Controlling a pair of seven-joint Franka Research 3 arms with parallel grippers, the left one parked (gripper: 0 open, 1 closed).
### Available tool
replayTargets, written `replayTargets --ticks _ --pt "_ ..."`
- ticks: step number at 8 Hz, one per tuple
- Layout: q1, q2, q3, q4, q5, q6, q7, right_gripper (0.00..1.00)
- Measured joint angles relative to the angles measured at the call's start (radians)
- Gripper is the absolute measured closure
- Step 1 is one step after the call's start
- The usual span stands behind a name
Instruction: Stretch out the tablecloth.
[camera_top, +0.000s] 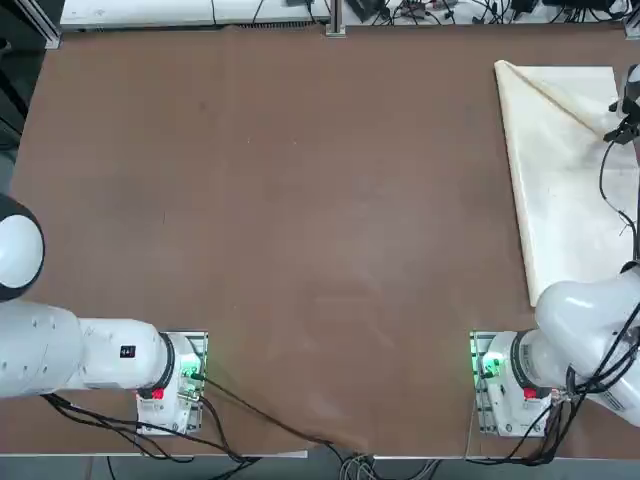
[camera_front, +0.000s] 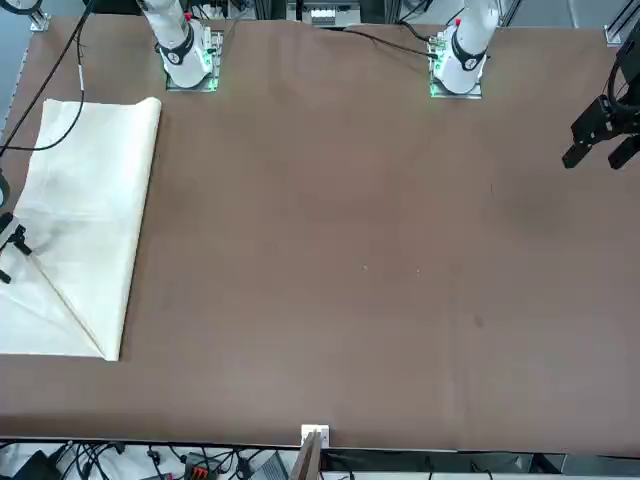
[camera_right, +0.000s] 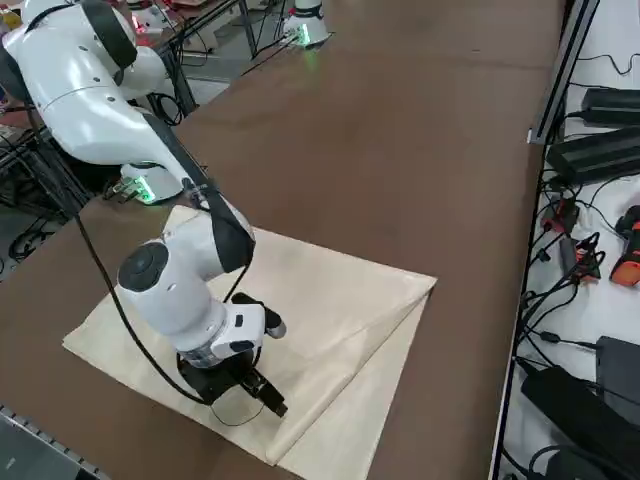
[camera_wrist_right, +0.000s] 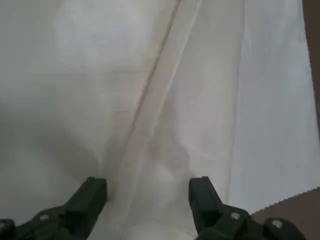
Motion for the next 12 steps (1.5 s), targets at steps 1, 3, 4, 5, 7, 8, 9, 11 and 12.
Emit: replayTargets --ticks 1,3,4,5,7,8,9,11,12 --pt "0.000 0.000 0.002 -0.002 0.000 -0.003 -0.002 0.00" --pt "0.000 0.000 0.002 -0.002 0.000 -0.005 -0.005 0.00" --pt "0.000 0.000 0.002 -0.002 0.000 -0.005 -0.006 0.00" --pt "0.000 0.000 0.002 -0.002 0.000 -0.006 -0.007 0.05" --pt "0.000 0.000 0.002 -0.002 0.000 -0.007 -0.009 0.21" --pt "0.000 0.000 0.002 -0.002 0.000 -0.007 -0.009 0.41" --pt "0.000 0.000 0.002 -0.002 0.000 -0.007 -0.009 0.61" --pt "0.000 -0.001 0.002 -0.002 0.001 -0.007 -0.009 0.98" --pt "-0.001 -0.001 0.002 -0.002 0.009 -0.007 -0.006 0.98"
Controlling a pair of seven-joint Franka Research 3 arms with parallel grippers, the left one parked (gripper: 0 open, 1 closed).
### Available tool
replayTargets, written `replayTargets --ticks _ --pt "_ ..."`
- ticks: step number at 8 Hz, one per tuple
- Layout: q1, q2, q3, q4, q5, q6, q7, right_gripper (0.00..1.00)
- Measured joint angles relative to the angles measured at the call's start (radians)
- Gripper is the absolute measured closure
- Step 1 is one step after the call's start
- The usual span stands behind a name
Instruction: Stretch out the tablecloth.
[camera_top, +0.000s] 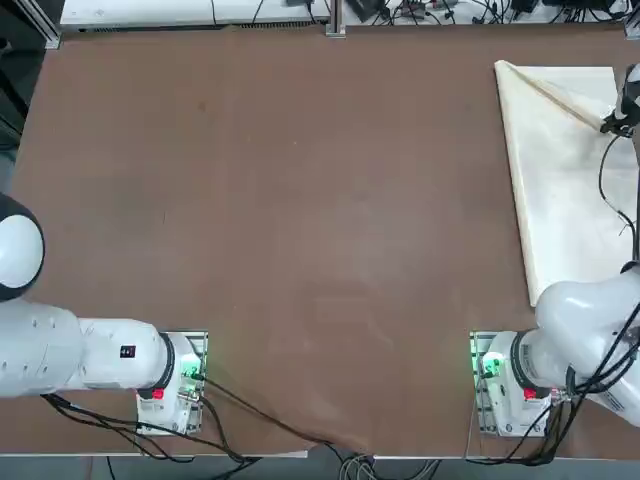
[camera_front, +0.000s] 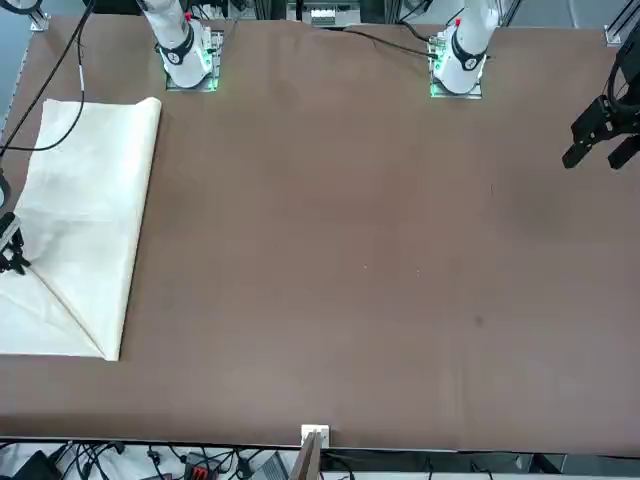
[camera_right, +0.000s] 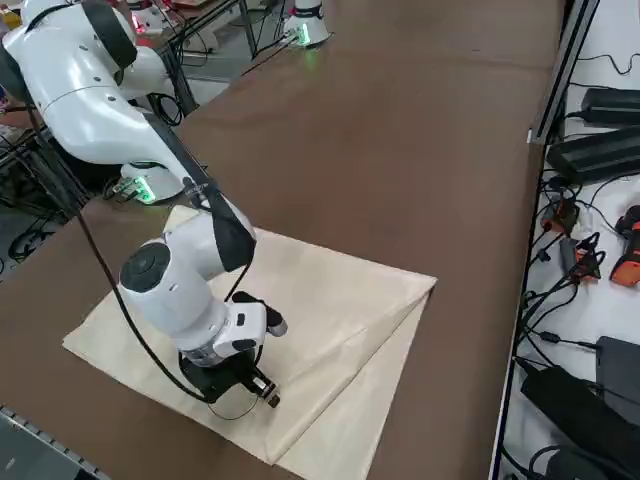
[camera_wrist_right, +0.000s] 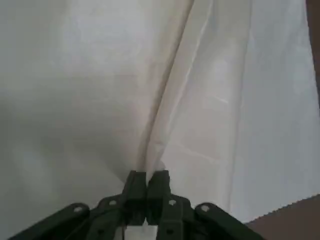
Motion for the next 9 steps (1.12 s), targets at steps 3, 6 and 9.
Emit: replayTargets --ticks 3,6,9 --pt "0.003 0.000 0.007 -0.003 0.021 -0.068 0.119 0.98" --pt "0.043 -0.010 0.022 0.014 0.027 -0.238 0.430 0.98" --pt "0.139 -0.019 0.033 0.014 0.075 -0.326 0.715 0.98"
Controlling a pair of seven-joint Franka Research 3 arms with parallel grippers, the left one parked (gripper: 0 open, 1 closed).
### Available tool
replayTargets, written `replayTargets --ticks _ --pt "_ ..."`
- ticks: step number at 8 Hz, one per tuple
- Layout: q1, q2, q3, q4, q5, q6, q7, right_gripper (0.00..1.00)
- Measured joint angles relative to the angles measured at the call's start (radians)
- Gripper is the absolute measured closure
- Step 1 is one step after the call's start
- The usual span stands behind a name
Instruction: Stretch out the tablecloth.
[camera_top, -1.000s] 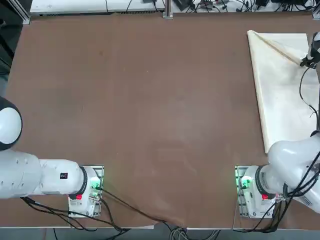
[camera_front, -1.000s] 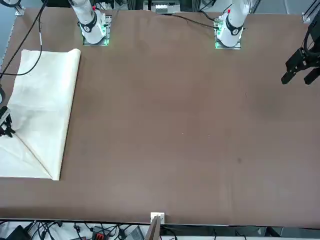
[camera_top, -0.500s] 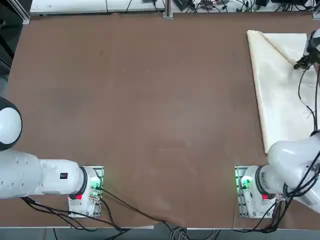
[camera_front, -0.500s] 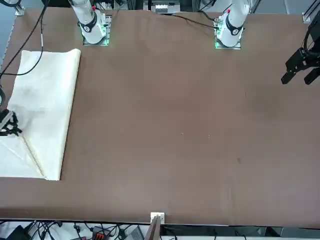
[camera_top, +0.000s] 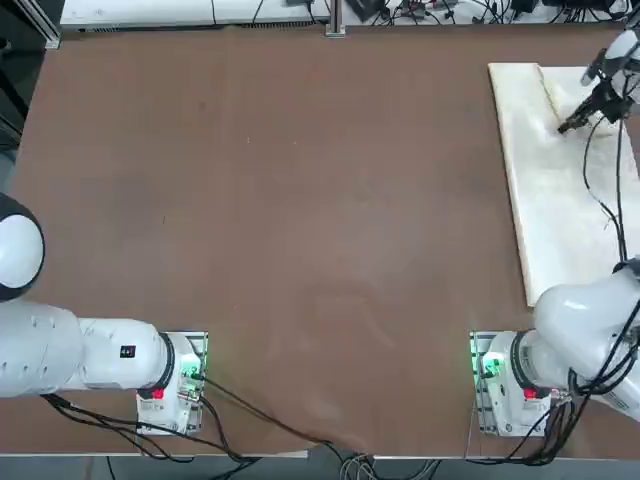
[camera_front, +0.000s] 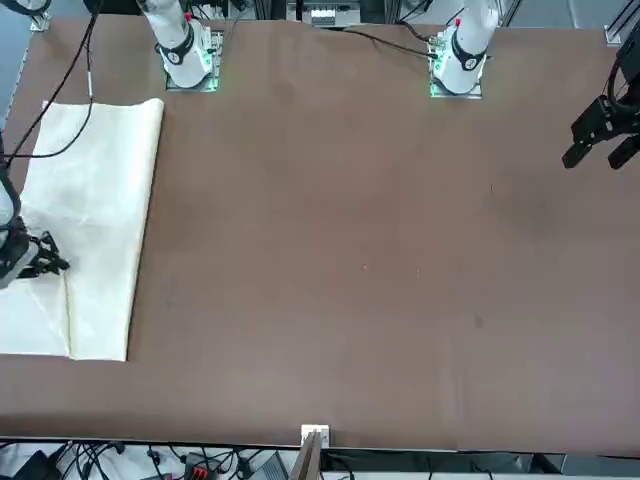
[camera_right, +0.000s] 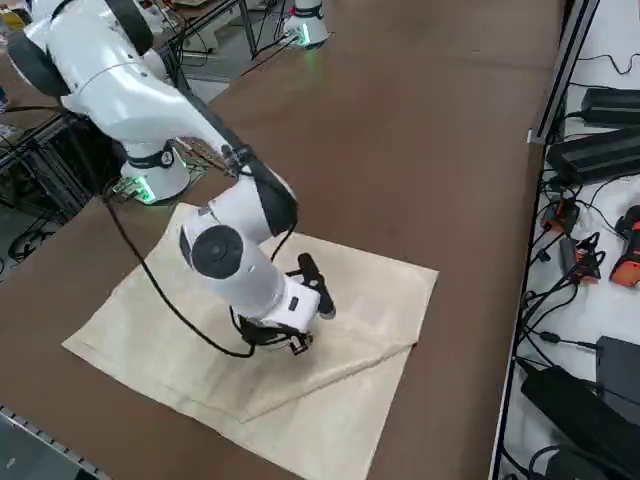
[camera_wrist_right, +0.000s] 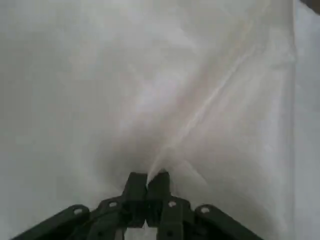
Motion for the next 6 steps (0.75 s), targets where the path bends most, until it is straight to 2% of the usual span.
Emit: replayTargets --ticks 3,6 --pt "0.104 -0.020 0.004 0.008 0.063 -0.127 0.309 0.98" --pt "0.210 -0.033 0.006 0.009 0.154 -0.183 0.573 0.98"
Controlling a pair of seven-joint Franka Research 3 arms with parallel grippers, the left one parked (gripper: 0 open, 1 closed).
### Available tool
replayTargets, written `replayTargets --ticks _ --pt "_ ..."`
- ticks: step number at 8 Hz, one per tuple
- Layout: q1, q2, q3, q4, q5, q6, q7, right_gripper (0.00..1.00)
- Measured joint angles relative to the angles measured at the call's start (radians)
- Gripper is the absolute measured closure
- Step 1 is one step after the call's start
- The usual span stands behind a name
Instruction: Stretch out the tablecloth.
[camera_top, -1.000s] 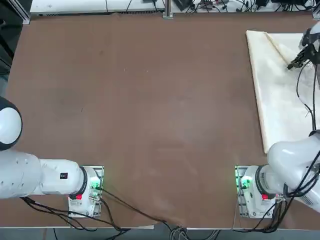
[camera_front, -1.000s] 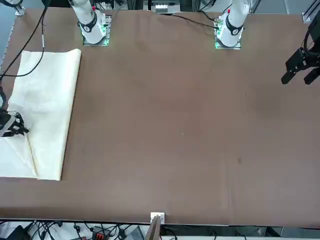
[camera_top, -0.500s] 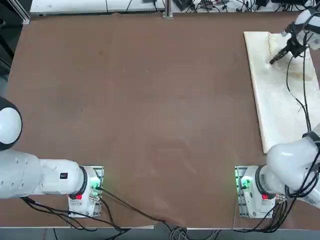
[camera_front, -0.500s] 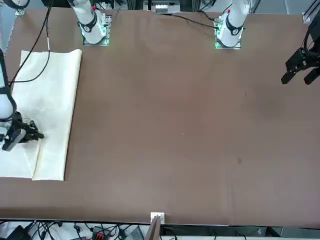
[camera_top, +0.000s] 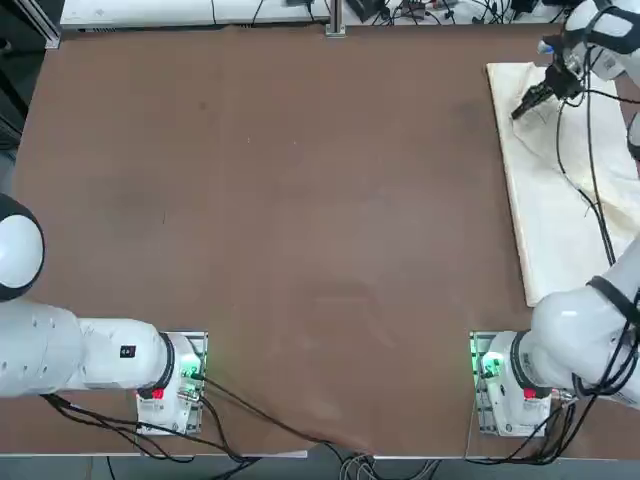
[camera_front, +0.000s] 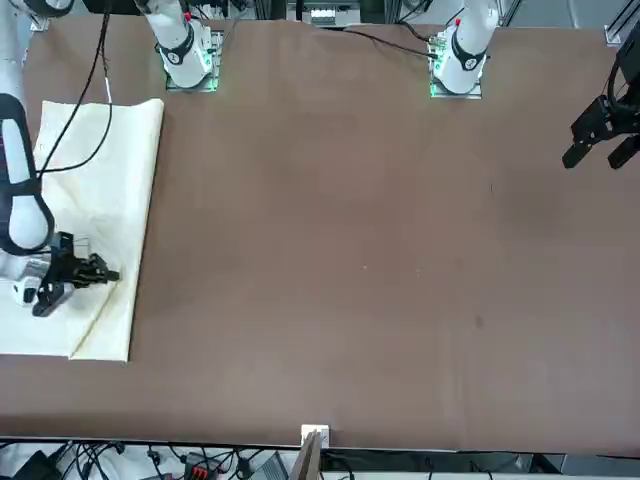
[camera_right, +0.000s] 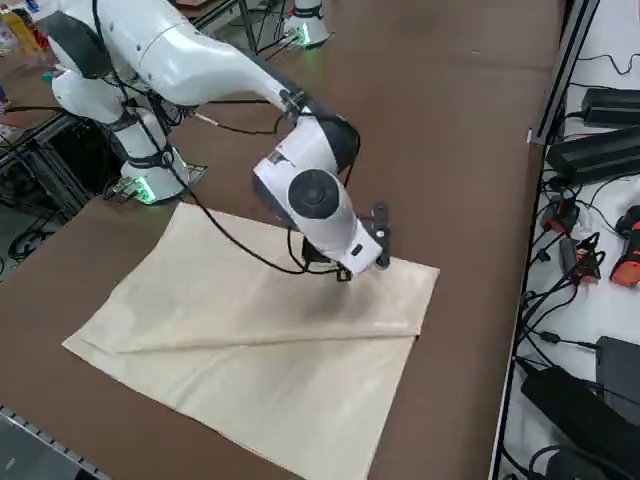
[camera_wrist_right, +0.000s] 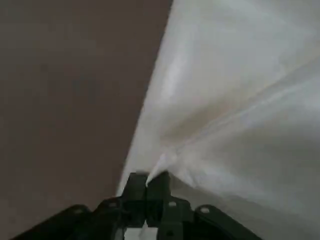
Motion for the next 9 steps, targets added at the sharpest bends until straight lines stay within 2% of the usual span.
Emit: replayTargets --ticks 3,5,7,9 --pt "0.095 0.005 -0.001 -0.002 0.107 -0.007 0.204 0.98" --pt "0.140 0.016 -0.001 -0.002 0.145 0.030 0.335 0.98" --pt "0.162 0.034 -0.002 -0.002 0.165 0.090 0.445 0.98" --pt "0.168 0.061 -0.002 0.010 0.230 0.108 0.510 0.98"
